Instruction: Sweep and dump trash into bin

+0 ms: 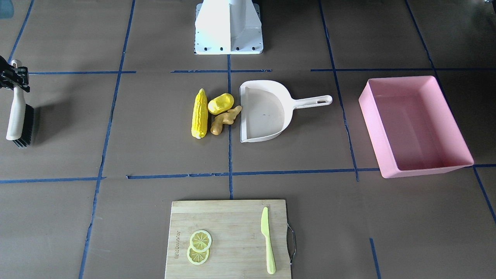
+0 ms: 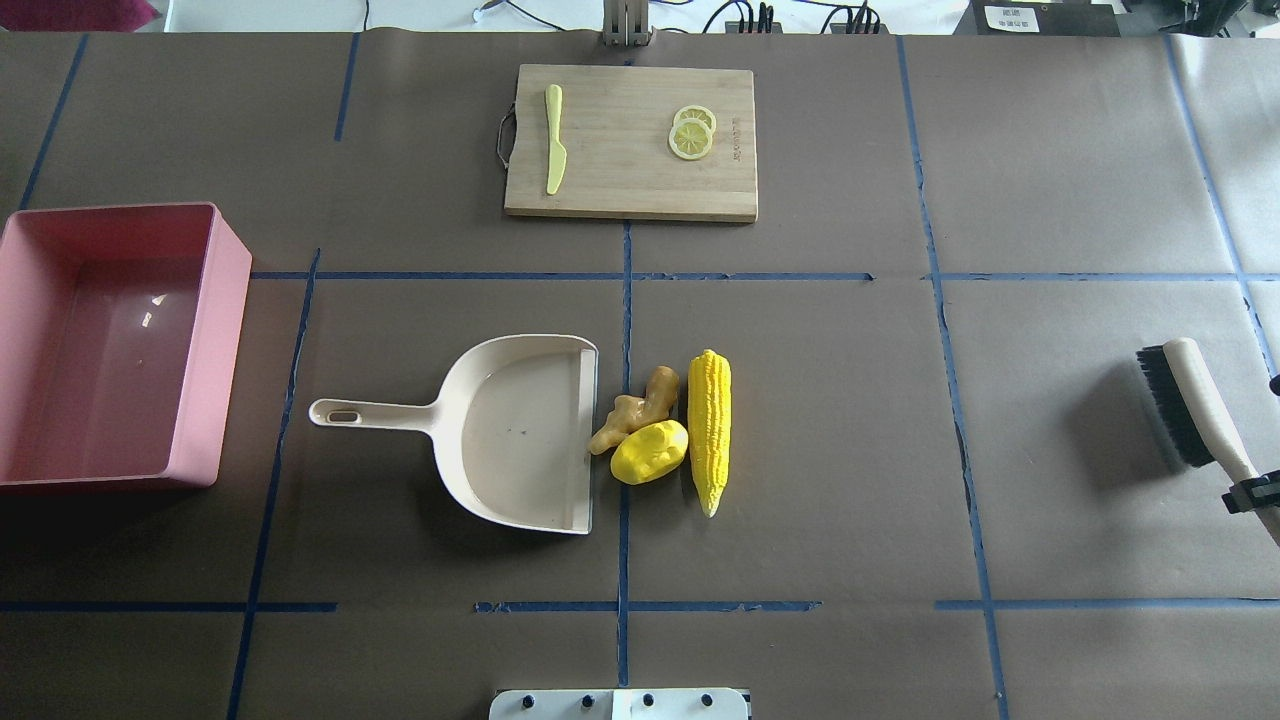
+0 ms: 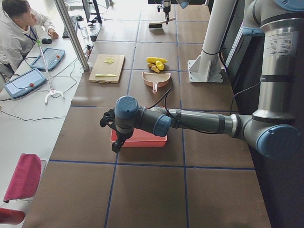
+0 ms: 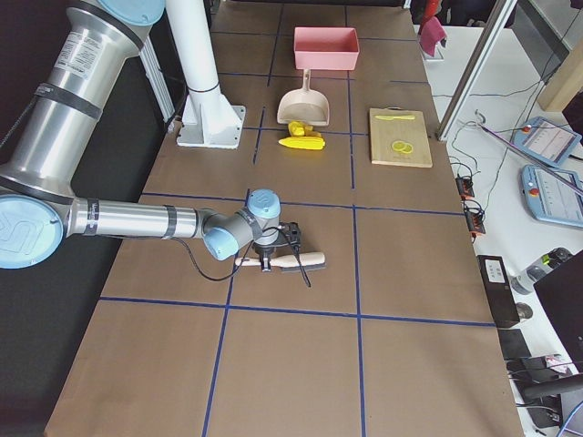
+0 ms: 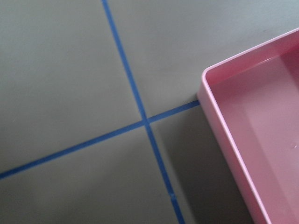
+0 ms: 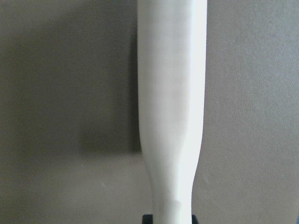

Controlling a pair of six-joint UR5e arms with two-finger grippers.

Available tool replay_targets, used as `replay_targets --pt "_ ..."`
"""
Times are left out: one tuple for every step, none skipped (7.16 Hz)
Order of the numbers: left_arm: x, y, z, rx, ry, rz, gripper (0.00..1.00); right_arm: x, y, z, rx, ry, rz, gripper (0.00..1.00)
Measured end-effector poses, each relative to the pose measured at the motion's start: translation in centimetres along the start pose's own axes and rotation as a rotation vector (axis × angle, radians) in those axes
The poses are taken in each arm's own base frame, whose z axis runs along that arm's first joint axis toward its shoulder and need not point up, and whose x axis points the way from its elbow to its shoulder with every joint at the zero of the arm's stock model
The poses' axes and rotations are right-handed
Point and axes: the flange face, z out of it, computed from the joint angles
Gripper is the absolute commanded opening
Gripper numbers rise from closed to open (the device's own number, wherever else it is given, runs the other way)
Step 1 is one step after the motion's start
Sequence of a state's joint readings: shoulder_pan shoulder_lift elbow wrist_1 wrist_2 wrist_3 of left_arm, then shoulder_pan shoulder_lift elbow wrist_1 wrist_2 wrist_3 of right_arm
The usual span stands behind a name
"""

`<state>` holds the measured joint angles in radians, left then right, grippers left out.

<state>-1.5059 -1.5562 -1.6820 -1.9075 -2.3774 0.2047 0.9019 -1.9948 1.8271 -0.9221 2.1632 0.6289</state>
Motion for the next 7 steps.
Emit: replay_targets --pt "2.5 -1.9 1.0 0.053 0.016 0.116 1.00 0.0 -0.1 0.0 0.002 0.000 0.000 0.00" --pt "5.4 -4.5 2.1 0.093 0.042 0.224 1.00 0.0 -0.1 0.0 0.003 0.001 0.000 0.00" --pt "9.0 -7.4 3.0 0.124 0.074 0.322 1.00 0.0 -0.1 0.0 0.004 0.001 0.000 0.00" --pt "13.5 -9.8 3.7 0.146 0.116 0.412 1.00 0.0 -0.1 0.0 0.004 0.002 0.000 0.00" --pt "18.4 -11.4 4.5 0.157 0.171 0.489 1.00 0.0 -0.1 0.0 0.003 0.001 0.000 0.00" --pt "23.5 -12.9 5.7 0.161 0.232 0.556 1.00 0.0 -0.1 0.0 0.003 0.000 0.000 0.00" --pt "27.9 -14.2 6.8 0.167 0.283 0.615 1.00 0.0 -0.1 0.0 0.003 0.000 0.001 0.00"
